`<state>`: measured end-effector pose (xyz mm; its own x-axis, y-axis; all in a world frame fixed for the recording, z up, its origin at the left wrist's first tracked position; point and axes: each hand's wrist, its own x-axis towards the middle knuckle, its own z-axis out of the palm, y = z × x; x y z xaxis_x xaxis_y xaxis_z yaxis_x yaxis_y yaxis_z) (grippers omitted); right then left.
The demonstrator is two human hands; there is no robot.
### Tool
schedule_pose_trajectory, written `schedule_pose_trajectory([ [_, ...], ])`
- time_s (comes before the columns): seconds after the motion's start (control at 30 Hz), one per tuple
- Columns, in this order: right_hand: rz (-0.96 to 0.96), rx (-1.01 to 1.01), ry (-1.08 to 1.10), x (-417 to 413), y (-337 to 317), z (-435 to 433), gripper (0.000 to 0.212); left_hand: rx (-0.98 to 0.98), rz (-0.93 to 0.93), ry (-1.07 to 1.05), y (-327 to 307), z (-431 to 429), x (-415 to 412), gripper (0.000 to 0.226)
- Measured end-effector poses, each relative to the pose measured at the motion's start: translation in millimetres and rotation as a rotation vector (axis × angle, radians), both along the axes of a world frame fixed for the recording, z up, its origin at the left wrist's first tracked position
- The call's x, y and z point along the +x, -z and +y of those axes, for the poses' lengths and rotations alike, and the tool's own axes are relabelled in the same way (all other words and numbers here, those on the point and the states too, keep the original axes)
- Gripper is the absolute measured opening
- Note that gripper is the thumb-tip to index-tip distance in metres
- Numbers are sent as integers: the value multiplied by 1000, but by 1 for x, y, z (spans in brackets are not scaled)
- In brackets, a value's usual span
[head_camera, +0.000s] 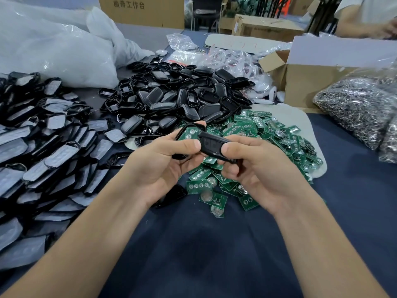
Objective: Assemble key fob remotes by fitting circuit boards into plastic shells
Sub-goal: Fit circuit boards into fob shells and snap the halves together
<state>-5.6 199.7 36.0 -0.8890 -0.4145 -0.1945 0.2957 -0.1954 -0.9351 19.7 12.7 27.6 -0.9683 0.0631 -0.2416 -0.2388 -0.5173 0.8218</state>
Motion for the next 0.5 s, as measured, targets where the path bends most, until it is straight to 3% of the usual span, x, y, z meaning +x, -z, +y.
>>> schedule_pose_trajectory([
  [0.13, 260, 211, 149, 2, 3, -6, 14, -24, 15, -40, 2, 2, -1, 35],
  [0.2, 413, 282, 278, 3, 6, -9, 16, -79, 23, -83, 4, 1, -2, 21],
  [0.33, 641, 413, 487, 2, 8, -8, 21, -461, -29, -210, 7, -1, -3, 7],
  [0.4, 647, 410, 504, 2, 7, -7, 24, -632, -55, -175, 8, -1, -3, 18],
  [0.5, 555, 337, 463, 3, 5, -8, 30, -1059, -45, -60, 8, -1, 0, 19],
])
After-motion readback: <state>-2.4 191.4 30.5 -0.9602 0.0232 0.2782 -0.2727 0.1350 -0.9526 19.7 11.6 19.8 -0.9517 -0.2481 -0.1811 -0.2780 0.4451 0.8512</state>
